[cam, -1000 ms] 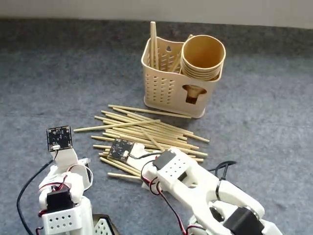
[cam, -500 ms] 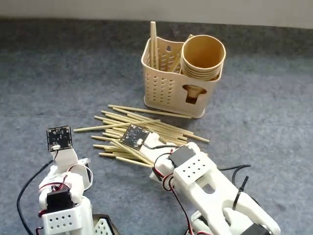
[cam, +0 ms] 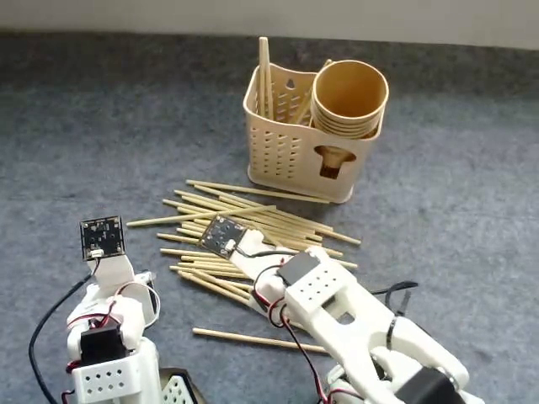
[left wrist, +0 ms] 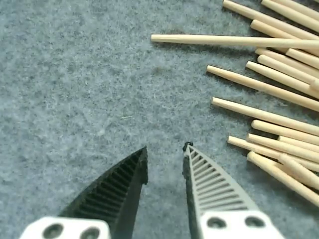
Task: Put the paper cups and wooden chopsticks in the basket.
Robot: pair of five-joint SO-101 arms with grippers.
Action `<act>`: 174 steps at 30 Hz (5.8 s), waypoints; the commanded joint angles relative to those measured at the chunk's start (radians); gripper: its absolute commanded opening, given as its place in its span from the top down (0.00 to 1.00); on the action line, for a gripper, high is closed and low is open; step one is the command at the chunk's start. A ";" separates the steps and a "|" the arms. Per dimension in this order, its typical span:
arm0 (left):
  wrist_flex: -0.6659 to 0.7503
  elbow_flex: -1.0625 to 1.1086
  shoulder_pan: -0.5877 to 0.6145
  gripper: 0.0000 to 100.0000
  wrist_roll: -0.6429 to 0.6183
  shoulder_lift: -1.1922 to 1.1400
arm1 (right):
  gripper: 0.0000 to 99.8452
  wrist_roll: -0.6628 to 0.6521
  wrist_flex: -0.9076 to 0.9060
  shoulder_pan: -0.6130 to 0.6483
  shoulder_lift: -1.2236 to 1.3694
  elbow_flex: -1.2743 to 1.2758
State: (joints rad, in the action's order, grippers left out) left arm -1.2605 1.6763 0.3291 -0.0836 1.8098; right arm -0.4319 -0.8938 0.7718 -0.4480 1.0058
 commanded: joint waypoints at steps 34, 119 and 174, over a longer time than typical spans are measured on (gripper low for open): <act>-0.003 0.021 0.008 0.87 0.002 -0.002 | 1.00 0.008 -0.223 -0.074 -0.481 -0.067; -0.003 0.021 0.005 0.87 0.002 -0.002 | 0.89 0.396 0.254 -0.277 -0.601 -0.154; -0.003 0.021 0.005 0.87 0.002 -0.002 | 0.93 0.137 -0.025 -0.237 0.323 -0.390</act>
State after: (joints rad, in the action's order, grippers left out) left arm -1.2605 1.6763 0.3291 -0.0836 1.8098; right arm -0.2754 -0.9152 0.5462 -0.1227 0.6575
